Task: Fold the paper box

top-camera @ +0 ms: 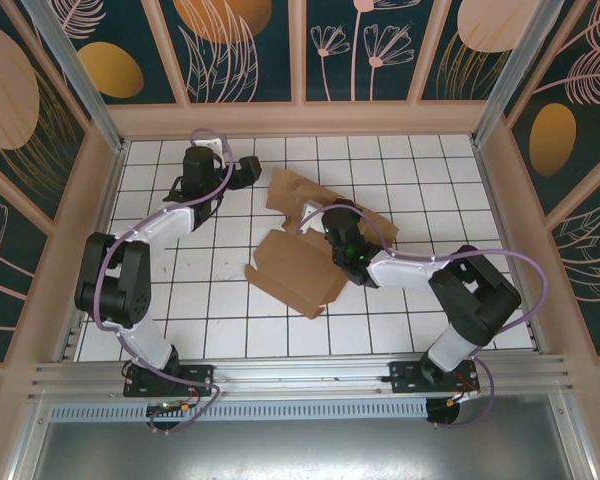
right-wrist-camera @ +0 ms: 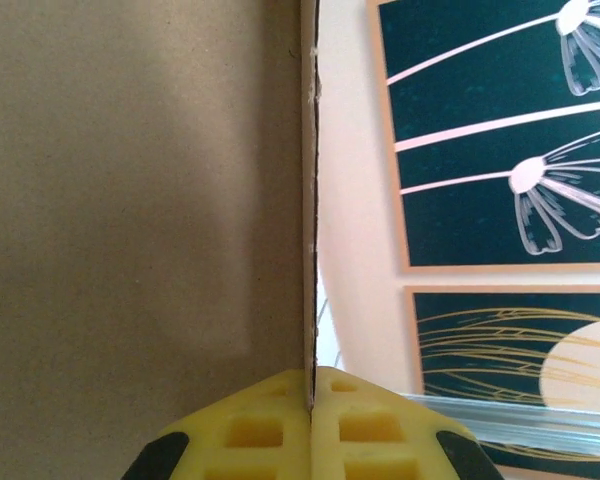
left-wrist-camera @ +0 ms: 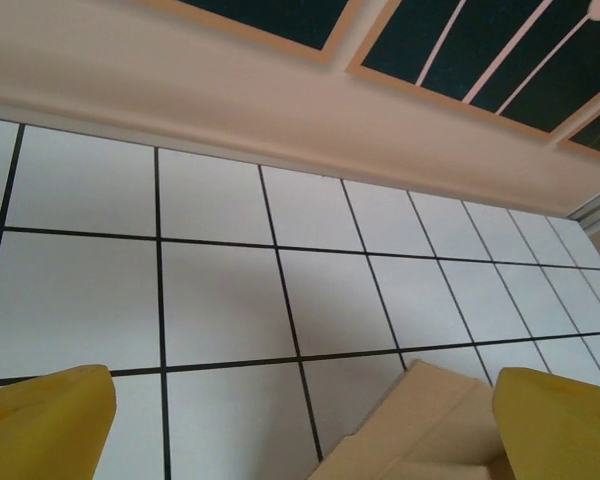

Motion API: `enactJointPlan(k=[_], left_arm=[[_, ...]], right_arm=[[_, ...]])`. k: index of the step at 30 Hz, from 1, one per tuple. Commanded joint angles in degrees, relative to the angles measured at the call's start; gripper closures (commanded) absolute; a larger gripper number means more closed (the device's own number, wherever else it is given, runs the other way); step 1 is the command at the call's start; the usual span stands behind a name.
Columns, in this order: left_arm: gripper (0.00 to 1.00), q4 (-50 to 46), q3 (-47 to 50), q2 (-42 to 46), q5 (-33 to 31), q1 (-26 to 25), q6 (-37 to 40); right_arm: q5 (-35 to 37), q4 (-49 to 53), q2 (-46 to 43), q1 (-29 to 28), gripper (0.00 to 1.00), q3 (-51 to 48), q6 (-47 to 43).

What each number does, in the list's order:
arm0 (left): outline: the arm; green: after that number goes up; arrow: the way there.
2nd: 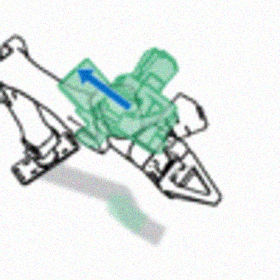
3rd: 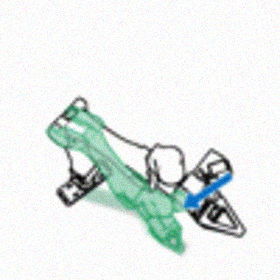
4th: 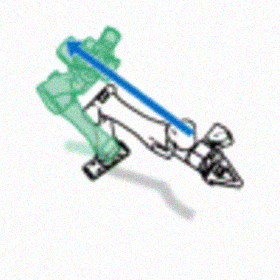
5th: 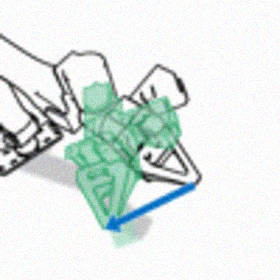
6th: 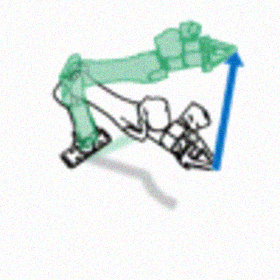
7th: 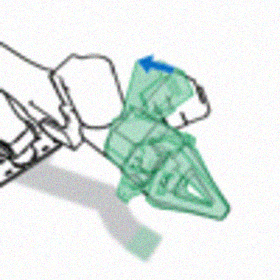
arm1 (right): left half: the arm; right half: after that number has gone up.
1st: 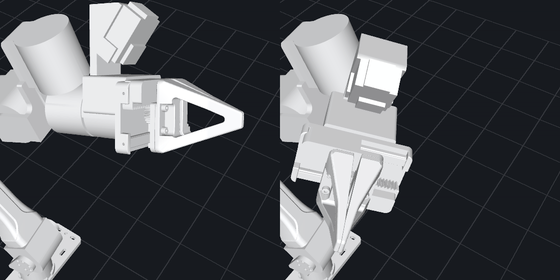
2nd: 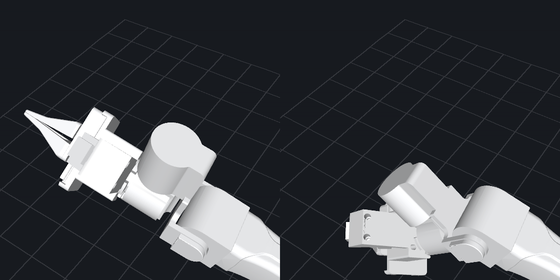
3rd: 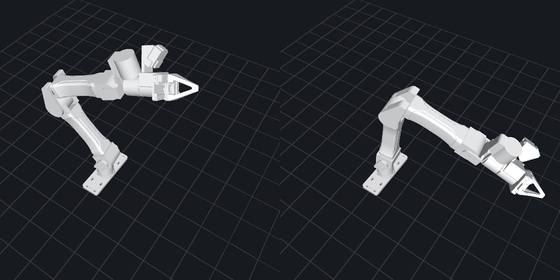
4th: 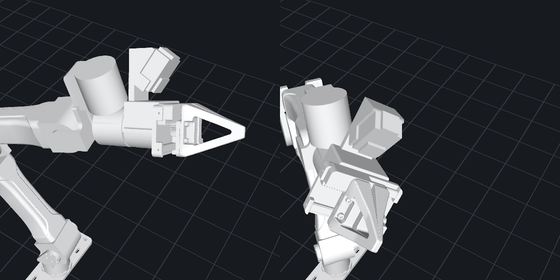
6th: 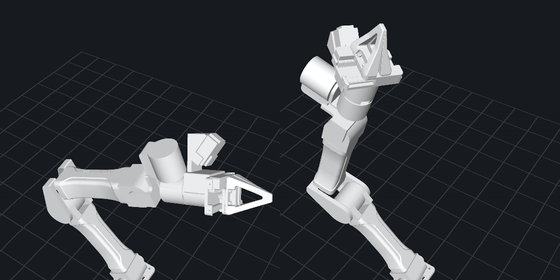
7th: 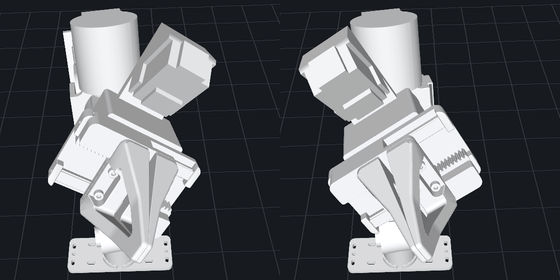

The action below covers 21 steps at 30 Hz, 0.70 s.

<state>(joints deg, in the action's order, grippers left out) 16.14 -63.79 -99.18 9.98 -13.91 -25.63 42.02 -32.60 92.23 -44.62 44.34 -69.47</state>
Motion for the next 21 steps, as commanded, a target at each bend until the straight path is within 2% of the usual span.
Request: enactJointPlan(k=[1, 3, 7, 13, 21], left_arm=[[0.1, -1.21, -2.18, -1.88, 0.32, 2.14, 2.07], [0.16, -0.55, -2.95, -2.95, 2.82, 3.98, -0.12], [0.17, 1.94, -4.13, -5.49, 9.99, 7.52, -5.77], [0.15, 1.1, -6.39, -7.89, 10.59, 7.76, -3.92], [0.24, -5.33, -14.46, -16.74, 12.56, 7.76, -1.01]], right_arm=[[0.42, -6.34, -2.82, -0.26, 1.0, -0.54, -3.9], [0.38, -7.18, -2.57, -0.29, 1.0, -1.22, -5.87], [0.27, -9.85, -1.88, -1.18, 1.0, -2.65, -8.37], [1.95, -11.99, 1.66, -2.05, 1.0, -2.91, -8.92], [1.4, -13.05, 3.94, -0.93, 1.0, -2.76, -7.97]])
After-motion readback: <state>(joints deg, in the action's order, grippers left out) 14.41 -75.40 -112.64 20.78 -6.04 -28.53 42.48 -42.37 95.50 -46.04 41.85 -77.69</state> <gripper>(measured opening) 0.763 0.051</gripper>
